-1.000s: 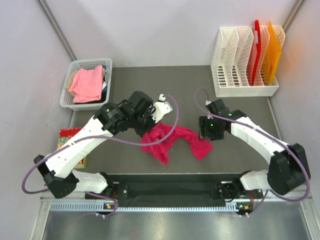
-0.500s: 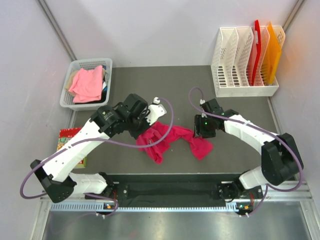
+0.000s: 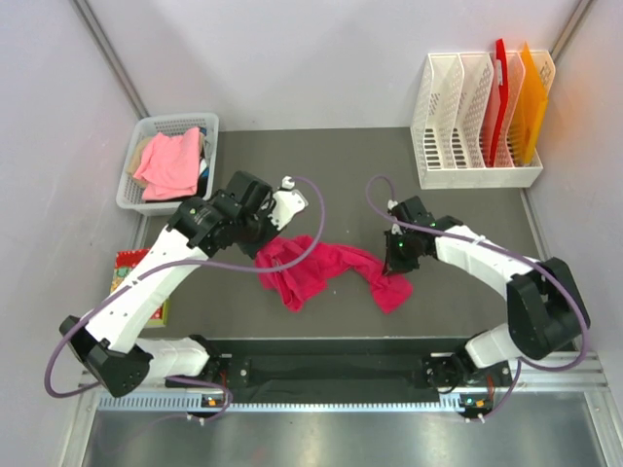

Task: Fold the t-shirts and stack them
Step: Flatten out the tshirt

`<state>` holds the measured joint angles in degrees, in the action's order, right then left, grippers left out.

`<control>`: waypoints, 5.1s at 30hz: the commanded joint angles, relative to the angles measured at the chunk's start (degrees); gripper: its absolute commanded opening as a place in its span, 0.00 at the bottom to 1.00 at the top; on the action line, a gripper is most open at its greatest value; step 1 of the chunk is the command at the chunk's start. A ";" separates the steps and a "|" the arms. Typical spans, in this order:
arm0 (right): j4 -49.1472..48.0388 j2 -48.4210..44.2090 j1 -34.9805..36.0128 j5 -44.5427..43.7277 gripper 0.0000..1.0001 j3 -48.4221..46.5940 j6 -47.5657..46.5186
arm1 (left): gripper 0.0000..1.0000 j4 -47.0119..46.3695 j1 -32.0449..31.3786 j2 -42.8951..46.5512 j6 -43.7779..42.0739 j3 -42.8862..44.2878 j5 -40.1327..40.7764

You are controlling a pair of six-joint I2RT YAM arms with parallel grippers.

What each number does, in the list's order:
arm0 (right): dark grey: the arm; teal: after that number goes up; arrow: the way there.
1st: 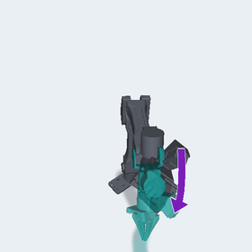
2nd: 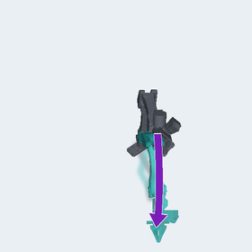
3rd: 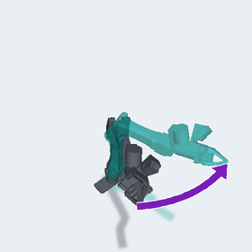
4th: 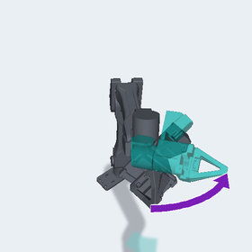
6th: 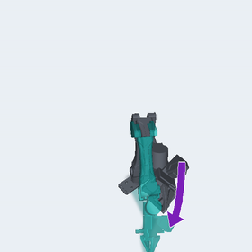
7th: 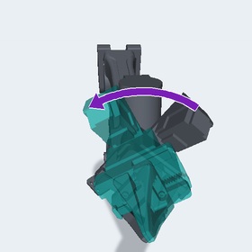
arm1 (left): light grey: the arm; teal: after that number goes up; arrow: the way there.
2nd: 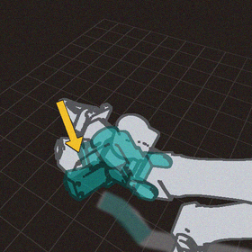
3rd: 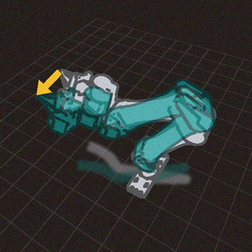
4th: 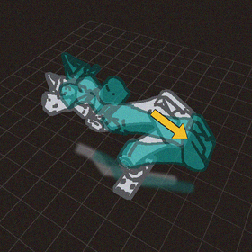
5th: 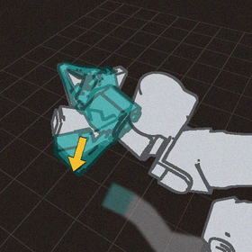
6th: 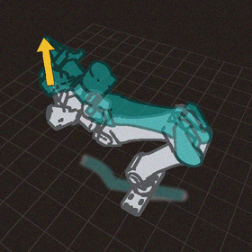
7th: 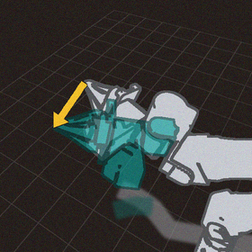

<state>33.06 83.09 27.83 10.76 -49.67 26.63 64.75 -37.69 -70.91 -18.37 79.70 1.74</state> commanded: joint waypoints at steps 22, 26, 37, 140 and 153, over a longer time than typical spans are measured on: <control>37.60 -32.20 0.29 -22.28 0.00 -24.34 1.76 | 0.00 14.78 2.62 4.99 -8.09 16.55 2.84; 37.35 -30.89 0.29 -23.15 0.00 -22.06 1.58 | 0.00 14.62 2.54 6.75 -7.65 5.94 -0.59; 24.69 -22.72 0.20 -25.44 0.00 -13.27 1.14 | 0.01 -6.29 2.71 6.15 -12.74 -24.23 4.23; 36.91 -35.90 -1.29 -14.63 0.00 -20.65 1.05 | 0.00 21.12 16.95 -2.65 -13.27 30.08 -3.30; 30.84 -28.61 -1.29 -20.87 0.00 -24.41 -2.28 | 0.00 11.02 16.86 -7.04 -16.70 26.81 0.98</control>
<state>68.99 50.81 26.83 -6.07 -68.95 26.55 78.19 -20.73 -77.19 -33.52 103.79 0.03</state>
